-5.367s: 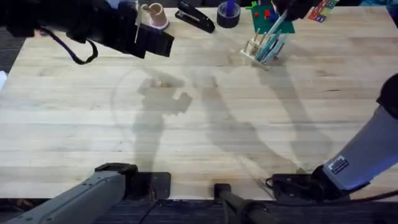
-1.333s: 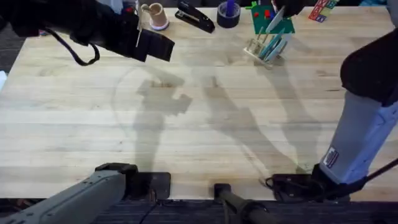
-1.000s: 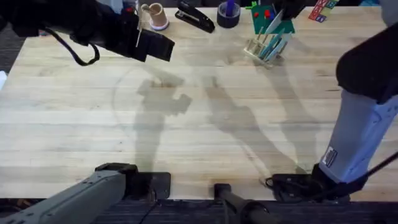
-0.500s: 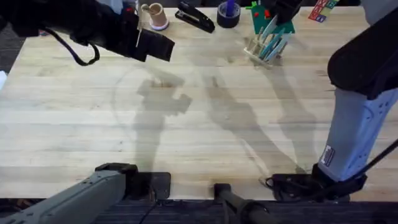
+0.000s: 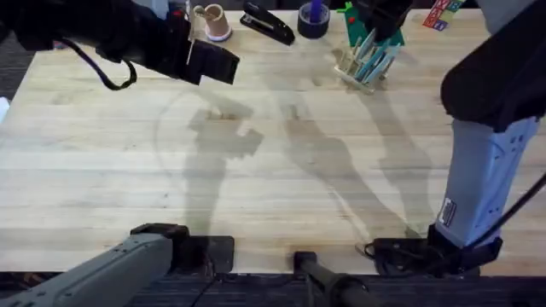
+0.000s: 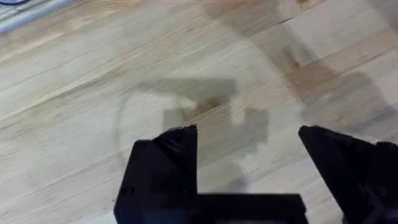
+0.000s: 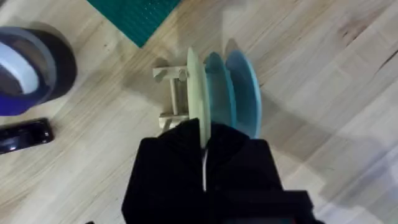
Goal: Pick up the plates from the table one by one and place each into a slot on the dish rack.
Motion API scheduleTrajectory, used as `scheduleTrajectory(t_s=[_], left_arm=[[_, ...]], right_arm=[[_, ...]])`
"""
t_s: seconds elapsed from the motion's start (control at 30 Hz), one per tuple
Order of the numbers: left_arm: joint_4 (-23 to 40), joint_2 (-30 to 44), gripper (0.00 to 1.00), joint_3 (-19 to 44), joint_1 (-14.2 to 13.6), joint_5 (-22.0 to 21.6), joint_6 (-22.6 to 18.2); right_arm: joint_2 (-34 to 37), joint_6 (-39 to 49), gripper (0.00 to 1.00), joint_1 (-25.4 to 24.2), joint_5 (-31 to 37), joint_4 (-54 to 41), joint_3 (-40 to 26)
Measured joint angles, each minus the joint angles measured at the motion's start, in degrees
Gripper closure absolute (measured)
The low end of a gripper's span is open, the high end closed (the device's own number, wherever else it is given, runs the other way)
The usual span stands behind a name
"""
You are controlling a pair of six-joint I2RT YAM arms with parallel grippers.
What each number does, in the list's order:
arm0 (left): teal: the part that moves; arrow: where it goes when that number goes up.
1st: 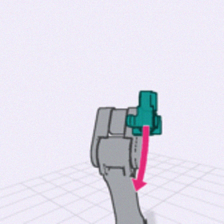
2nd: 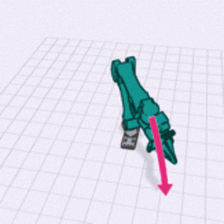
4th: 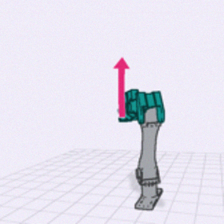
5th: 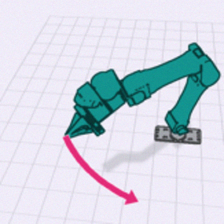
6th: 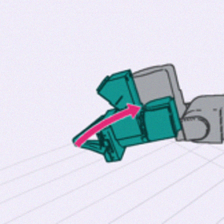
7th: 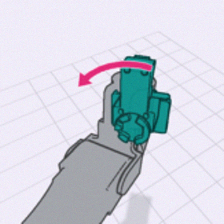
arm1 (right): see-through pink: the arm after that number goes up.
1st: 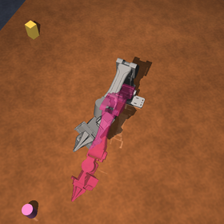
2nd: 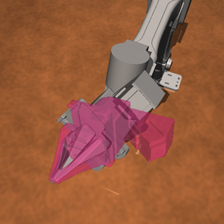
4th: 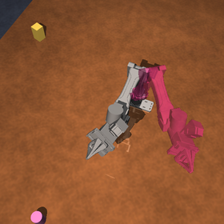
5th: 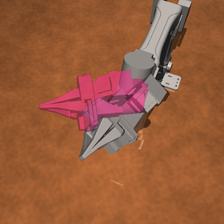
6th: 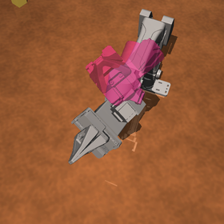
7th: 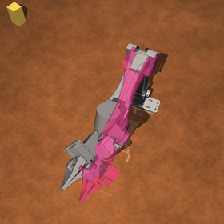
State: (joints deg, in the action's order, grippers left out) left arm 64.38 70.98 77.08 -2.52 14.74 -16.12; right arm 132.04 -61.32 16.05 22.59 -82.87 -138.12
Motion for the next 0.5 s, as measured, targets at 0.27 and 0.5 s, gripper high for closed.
scheduleTrajectory(t_s=[0.27,0.5], left_arm=[[0.0,0.0,0.006,0.0,0.0,0.0,0.0],[0.0,0.0,0.006,0.0,0.0,0.0,0.0]], right_arm=[[1.2,0.0,0.972,0.0,-0.4,0.0,0.0],[1.2,0.0,0.972,0.0,-0.5,0.0,0.0]])
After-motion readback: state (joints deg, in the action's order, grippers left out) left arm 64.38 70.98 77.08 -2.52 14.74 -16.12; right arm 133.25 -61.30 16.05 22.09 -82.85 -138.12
